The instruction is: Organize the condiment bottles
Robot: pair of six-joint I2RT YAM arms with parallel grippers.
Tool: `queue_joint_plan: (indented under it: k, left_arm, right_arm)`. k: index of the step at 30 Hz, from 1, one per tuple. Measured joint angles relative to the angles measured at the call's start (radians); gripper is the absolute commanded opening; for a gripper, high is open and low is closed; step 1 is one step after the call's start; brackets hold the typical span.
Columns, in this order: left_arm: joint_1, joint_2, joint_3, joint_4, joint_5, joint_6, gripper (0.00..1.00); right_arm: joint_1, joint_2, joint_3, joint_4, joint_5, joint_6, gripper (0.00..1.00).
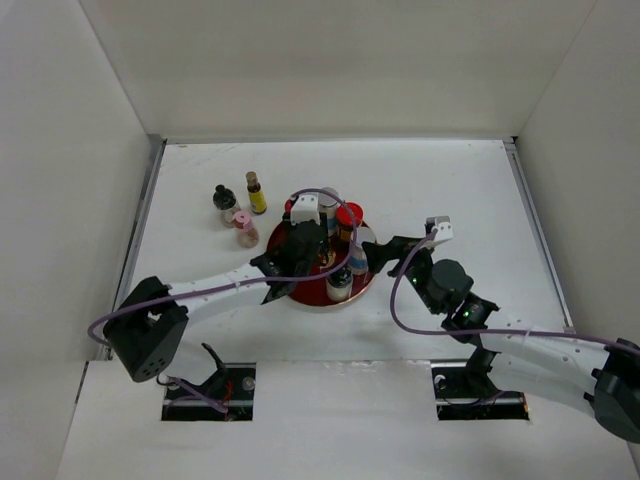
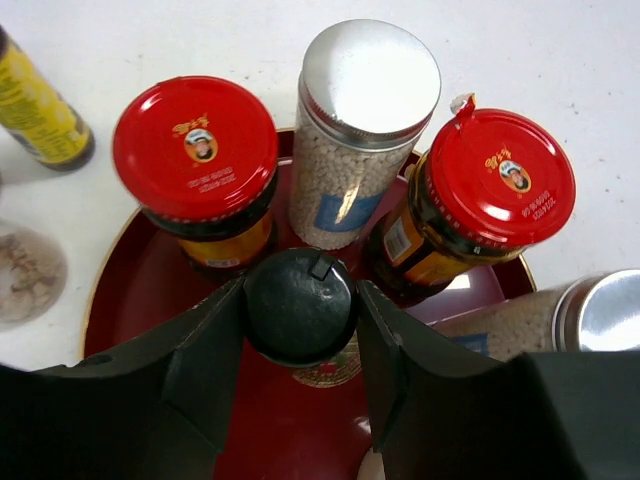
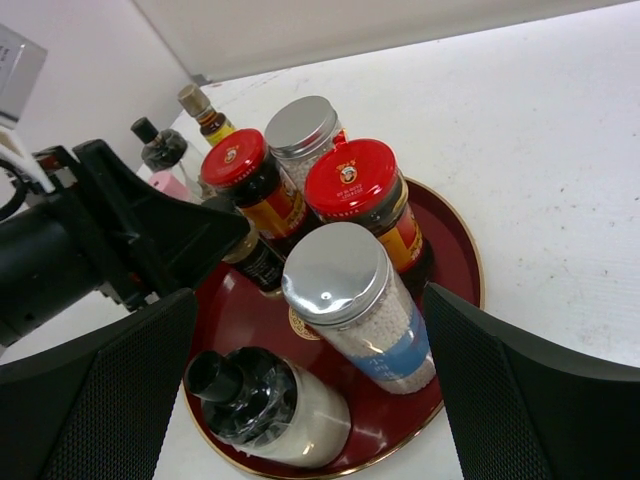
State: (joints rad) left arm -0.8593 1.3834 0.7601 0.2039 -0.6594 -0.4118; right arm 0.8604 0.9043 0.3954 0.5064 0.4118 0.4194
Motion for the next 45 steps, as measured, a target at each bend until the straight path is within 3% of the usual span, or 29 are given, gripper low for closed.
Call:
queue_joint_plan:
  k: [12,19,23,28,35,37,40,41,42,45]
  left_arm:
    - [0.018,0.172,0.028,0.09,0.072,-0.008,0.45]
    - [0.014,0.188,0.032,0.121,0.077,-0.015,0.68]
    - [0.01,0.184,0.024,0.152,0.073,-0.015,0.75]
    - [0.007,0.131,0.011,0.154,0.063,-0.005,0.76]
    - [0.036,-0.1,-0.058,0.179,0.012,0.054,0.75]
    - [0.08,-0.174,-0.088,0.185,-0.008,0.068,0.75]
    - [0.175,-0.228,-0.106,0.171,-0.031,0.07,0.75]
    - [0.205,-0.231,-0.106,0.156,-0.034,0.066,0.75]
    - [0.238,-0.23,-0.106,0.135,-0.039,0.063,0.75]
    - [0.322,-0.2,-0.106,0.076,-0.039,0.047,0.74]
  right_arm:
    - [-0.016,0.02,0.0,0.003,0.0,0.006,0.97]
    - [-0.017,0.02,0.0,0.003,0.0,0.009,0.97]
    - [-0.017,0.02,-0.002,0.003,0.0,0.012,0.97]
    - [-0.017,0.02,-0.003,0.003,0.0,0.015,0.97]
    - [-0.017,0.019,-0.004,0.003,0.0,0.018,0.97]
    - [-0.017,0.018,-0.005,0.003,0.0,0.019,0.87]
    - [-0.017,0.018,-0.006,0.003,0.0,0.019,0.42]
    - [-0.017,0.018,-0.006,0.003,-0.001,0.019,0.33]
    - [-0.016,0.018,-0.006,0.003,-0.001,0.019,0.29]
    - [-0.016,0.019,-0.006,0.003,0.0,0.022,0.32]
